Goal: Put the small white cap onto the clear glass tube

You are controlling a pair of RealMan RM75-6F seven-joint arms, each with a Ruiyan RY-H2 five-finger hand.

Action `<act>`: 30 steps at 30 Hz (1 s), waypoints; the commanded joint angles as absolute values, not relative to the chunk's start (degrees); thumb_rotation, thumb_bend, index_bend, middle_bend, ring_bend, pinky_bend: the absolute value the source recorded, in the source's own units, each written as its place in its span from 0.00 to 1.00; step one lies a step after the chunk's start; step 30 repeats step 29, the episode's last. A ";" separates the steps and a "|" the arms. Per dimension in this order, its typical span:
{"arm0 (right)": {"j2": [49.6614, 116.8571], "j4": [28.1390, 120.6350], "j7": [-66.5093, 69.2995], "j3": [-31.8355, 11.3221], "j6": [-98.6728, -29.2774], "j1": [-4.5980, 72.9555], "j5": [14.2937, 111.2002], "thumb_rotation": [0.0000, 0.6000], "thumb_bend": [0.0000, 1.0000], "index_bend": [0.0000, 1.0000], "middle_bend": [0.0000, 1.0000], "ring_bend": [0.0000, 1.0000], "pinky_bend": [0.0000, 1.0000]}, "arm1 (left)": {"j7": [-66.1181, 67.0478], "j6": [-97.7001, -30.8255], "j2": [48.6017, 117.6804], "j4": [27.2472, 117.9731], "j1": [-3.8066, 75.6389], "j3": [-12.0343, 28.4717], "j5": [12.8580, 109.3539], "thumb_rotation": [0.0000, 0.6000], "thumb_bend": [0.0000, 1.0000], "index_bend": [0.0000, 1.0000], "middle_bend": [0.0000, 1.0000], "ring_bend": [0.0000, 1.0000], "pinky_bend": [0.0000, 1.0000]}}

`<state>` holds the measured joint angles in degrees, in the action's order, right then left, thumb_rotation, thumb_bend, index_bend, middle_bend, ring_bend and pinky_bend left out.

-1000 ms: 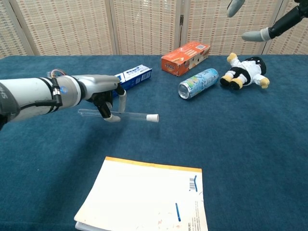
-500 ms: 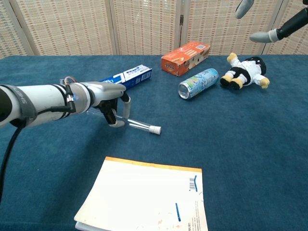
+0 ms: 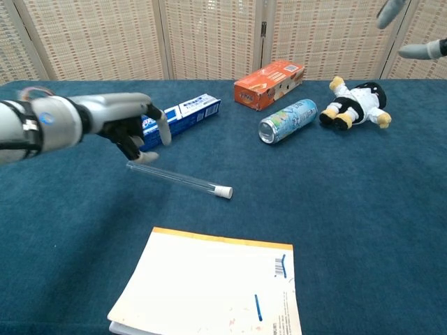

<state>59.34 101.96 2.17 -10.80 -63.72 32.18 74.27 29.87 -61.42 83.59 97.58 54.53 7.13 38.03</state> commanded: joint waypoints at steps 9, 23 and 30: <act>55.64 100.71 0.99 -4.35 -68.14 23.81 77.35 1.00 0.46 0.34 0.29 0.13 0.24 | 20.53 -85.11 72.96 100.73 34.85 -0.28 58.96 1.00 0.38 0.41 0.75 0.68 0.81; 56.31 100.48 0.59 0.19 -83.67 11.11 83.92 1.00 0.28 0.34 0.29 0.13 0.22 | 16.91 -95.97 68.12 103.83 20.14 -3.97 68.31 1.00 0.38 0.29 0.39 0.36 0.41; 56.70 100.69 1.52 0.87 -86.25 8.09 84.89 1.00 0.27 0.34 0.29 0.13 0.21 | 19.07 -97.93 68.71 106.44 16.65 -5.05 72.93 1.00 0.38 0.29 0.39 0.36 0.38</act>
